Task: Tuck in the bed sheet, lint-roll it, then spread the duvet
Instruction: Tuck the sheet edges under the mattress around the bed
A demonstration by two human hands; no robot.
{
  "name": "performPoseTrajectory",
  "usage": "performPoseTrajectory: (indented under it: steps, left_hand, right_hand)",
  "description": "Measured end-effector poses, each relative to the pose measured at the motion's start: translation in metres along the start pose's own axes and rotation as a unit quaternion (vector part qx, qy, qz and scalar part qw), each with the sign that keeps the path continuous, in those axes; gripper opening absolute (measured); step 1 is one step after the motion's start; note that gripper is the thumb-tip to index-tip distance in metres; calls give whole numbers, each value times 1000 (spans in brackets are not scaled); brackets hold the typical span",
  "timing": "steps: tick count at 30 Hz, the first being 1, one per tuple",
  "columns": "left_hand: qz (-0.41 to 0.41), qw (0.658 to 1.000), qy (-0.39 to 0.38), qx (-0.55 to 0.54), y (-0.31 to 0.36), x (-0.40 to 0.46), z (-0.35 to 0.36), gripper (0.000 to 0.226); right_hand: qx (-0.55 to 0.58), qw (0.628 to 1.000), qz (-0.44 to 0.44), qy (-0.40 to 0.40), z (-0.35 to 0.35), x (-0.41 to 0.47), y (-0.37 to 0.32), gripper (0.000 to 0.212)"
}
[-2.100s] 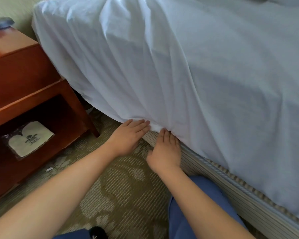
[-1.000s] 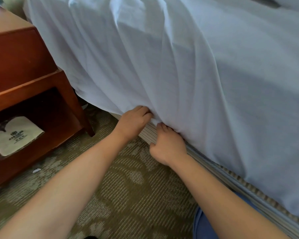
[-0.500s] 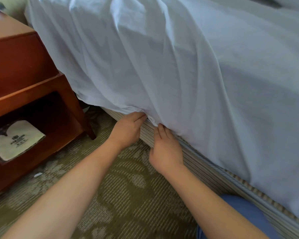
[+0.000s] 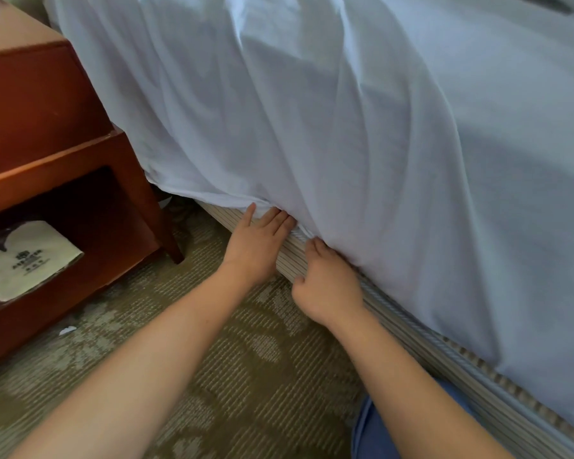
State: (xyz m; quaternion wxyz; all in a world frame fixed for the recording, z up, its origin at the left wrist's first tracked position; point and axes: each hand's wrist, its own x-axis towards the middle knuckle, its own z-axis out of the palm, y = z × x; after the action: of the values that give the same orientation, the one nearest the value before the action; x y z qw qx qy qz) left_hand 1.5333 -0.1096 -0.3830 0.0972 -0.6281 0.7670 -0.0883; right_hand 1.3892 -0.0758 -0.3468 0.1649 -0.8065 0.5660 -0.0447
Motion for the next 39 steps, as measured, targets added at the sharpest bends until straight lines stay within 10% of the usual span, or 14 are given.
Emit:
performPoseTrajectory:
  steps: [6,11,19,30,39]
  left_hand:
    - [90,995,-19,-44,-34,-2,-5,80]
    - [161,968,152,-121,-49,-7,0,50]
    - [151,961,192,-134,-18,-13,4,46]
    - [91,994,-40,-34,-28,2,-12,87]
    - [29,960,167,-223,-44,-16,-3,50]
  right_hand:
    - [-6,999,-8,-50,2,32,-8,85]
    - [-42,999,-28,-19,7,14,-5,82]
    - [-55,997,51,34,12,-36,5,69]
    - [-20,998,-58,-23,5,27,0,88]
    - [-57,994,-85,-31,5,27,1,92]
